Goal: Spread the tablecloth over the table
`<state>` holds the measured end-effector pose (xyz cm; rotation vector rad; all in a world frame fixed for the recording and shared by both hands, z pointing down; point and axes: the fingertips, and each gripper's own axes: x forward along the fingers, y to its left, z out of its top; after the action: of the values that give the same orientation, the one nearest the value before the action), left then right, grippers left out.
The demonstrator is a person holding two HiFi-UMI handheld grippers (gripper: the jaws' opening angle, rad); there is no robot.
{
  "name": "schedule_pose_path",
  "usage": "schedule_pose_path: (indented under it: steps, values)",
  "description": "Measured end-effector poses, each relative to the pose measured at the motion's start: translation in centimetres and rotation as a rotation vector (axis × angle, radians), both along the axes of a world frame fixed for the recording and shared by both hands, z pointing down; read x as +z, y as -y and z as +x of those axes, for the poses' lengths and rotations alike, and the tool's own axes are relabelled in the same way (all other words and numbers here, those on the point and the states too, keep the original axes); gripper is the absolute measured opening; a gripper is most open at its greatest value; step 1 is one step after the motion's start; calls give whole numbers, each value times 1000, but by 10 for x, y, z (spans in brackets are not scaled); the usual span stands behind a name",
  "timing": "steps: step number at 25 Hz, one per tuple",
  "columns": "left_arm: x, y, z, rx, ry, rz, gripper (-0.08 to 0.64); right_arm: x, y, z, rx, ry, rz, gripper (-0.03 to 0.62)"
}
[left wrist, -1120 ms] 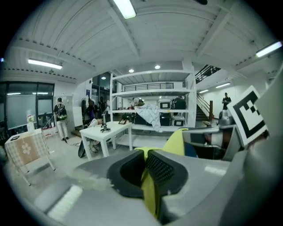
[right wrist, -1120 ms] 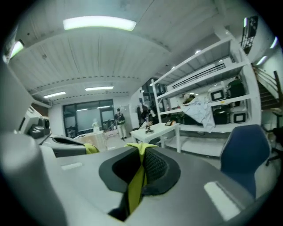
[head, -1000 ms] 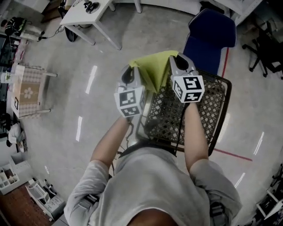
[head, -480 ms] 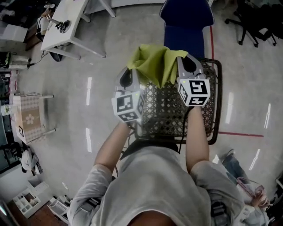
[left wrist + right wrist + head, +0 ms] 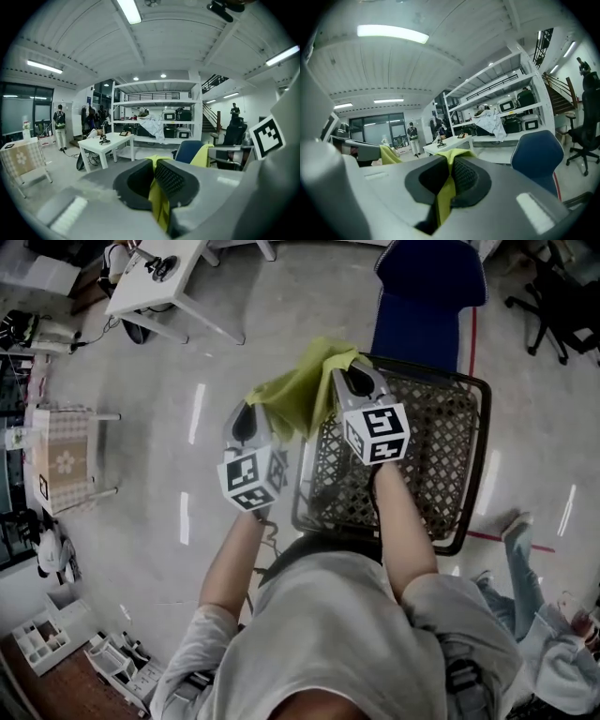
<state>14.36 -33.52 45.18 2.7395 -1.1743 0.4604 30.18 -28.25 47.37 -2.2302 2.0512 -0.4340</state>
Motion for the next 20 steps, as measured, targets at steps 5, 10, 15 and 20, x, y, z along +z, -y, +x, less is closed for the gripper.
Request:
schedule_pose_path:
  steps: [5, 10, 15, 20]
  values:
    - [9, -17, 27, 34, 18, -5, 25, 0, -29, 81, 125, -44, 21, 9]
    - [-2, -69, 118, 227, -38, 19, 25, -52, -204, 246, 504, -102, 66, 9]
    - [5, -137, 190, 398, -81, -34, 25, -67, -412, 304, 904, -180, -35, 9]
    - [20, -185, 213, 490, -41, -71, 25, -50, -521, 308, 1134, -174, -107, 9]
